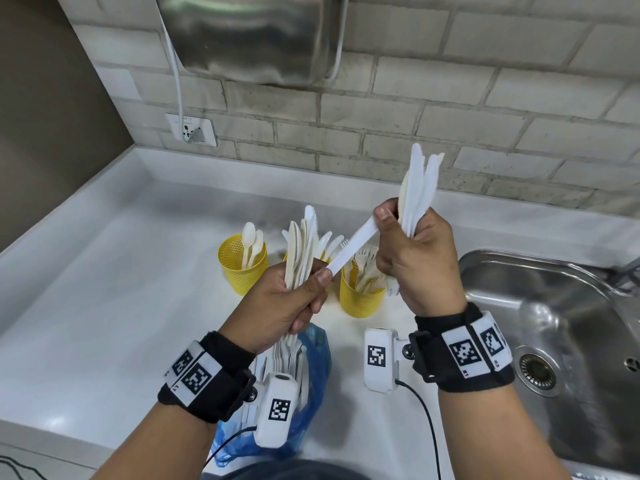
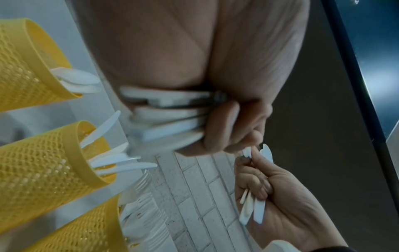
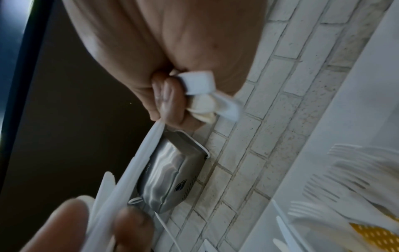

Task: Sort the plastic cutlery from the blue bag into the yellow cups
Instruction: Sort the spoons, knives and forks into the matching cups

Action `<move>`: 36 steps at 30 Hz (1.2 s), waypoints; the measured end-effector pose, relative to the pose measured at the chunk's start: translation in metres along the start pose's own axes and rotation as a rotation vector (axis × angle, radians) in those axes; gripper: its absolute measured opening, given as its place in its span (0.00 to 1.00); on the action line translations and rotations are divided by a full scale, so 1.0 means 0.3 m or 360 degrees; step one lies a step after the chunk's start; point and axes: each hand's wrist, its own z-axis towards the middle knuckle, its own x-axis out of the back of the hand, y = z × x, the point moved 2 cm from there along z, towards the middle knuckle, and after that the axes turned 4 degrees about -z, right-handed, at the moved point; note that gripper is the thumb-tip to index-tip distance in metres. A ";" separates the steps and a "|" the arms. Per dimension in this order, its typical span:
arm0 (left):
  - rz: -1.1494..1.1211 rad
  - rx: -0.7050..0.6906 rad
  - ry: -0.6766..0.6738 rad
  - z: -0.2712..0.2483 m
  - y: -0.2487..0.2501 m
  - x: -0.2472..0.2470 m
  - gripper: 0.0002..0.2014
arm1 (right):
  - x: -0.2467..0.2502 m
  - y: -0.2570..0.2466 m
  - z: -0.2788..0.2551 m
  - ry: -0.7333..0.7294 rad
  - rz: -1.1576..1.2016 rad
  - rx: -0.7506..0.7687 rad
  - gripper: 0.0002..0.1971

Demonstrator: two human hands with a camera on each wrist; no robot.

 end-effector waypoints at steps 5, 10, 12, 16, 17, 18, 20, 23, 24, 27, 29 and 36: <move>0.0003 -0.0057 0.0000 0.010 -0.002 -0.007 0.16 | -0.045 0.027 -0.026 0.0052 0.0390 -0.0205 0.05; -0.0004 -0.0110 0.0014 0.016 0.006 -0.012 0.13 | -0.086 0.049 -0.065 -0.0179 0.0237 -0.0283 0.05; -0.0023 -0.0124 0.0007 0.013 0.011 -0.012 0.11 | -0.088 0.051 -0.064 -0.0177 0.0234 -0.0270 0.09; -0.0070 -0.0105 0.0007 0.007 0.012 -0.014 0.12 | -0.075 0.052 -0.035 0.0088 0.0397 -0.0235 0.15; -0.0086 -0.0085 0.0010 0.006 0.010 -0.013 0.13 | -0.064 0.053 -0.026 0.0194 0.0455 -0.0235 0.16; -0.0103 -0.0065 0.0006 0.005 0.007 -0.013 0.14 | -0.051 0.055 -0.018 0.0297 0.0516 -0.0239 0.16; -0.0135 -0.0040 -0.0022 0.004 0.004 -0.012 0.16 | -0.023 0.059 -0.003 0.0464 0.0670 -0.0247 0.16; -0.0125 -0.0007 -0.0079 0.006 0.004 -0.012 0.16 | 0.007 0.049 0.007 0.0619 0.0850 -0.0217 0.16; -0.0122 0.0005 -0.0099 0.006 0.004 -0.013 0.16 | 0.014 0.041 0.009 0.0658 0.0837 -0.0174 0.16; -0.0120 0.0029 -0.0143 0.005 0.004 -0.020 0.15 | 0.020 0.016 0.007 0.0724 0.0707 -0.0001 0.14; -0.0078 0.0026 -0.0137 0.006 0.007 -0.024 0.14 | 0.014 0.003 0.002 0.0694 0.0543 0.0068 0.14; 0.0142 -0.0019 -0.0094 0.003 0.014 -0.033 0.14 | -0.057 0.009 -0.033 0.0024 -0.0118 0.0023 0.10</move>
